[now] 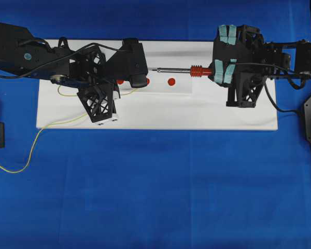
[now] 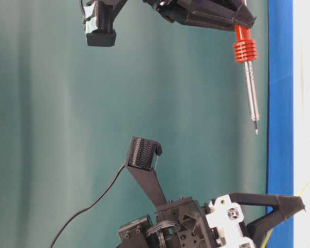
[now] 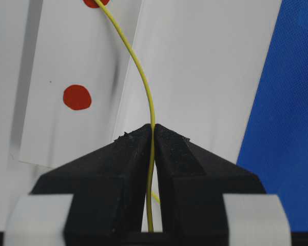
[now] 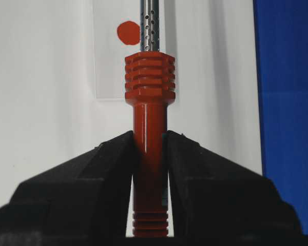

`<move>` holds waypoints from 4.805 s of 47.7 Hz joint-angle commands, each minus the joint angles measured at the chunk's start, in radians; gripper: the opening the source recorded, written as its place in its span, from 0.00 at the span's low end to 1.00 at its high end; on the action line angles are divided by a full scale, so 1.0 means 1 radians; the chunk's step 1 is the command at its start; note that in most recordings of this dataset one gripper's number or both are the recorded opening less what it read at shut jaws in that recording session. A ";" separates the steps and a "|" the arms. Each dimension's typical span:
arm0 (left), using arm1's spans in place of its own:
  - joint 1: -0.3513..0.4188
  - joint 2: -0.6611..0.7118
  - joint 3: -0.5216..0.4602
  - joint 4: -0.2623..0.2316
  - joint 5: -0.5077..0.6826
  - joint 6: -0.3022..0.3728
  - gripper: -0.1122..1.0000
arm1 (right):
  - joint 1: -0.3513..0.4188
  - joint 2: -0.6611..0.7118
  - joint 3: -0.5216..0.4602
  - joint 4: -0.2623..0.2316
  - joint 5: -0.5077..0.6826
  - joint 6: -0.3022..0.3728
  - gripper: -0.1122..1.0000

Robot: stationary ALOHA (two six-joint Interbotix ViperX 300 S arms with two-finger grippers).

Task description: Touch the tip of the soldering iron to the tip of the solder at the mark.

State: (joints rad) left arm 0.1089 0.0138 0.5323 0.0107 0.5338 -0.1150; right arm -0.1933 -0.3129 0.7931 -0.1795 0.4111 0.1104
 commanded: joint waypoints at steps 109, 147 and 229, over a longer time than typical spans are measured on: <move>-0.011 -0.014 -0.025 0.002 -0.002 0.005 0.12 | 0.000 0.190 -0.063 0.002 -0.048 0.002 0.16; -0.012 -0.014 -0.025 0.003 -0.002 0.000 0.12 | 0.005 0.190 -0.061 0.002 -0.049 0.002 0.16; -0.020 -0.241 0.037 0.003 0.075 -0.012 0.12 | -0.009 -0.086 0.041 -0.009 -0.026 0.002 0.16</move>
State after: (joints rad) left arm 0.0920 -0.2025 0.5798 0.0107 0.6151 -0.1289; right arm -0.2010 -0.3513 0.8268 -0.1841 0.3912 0.1089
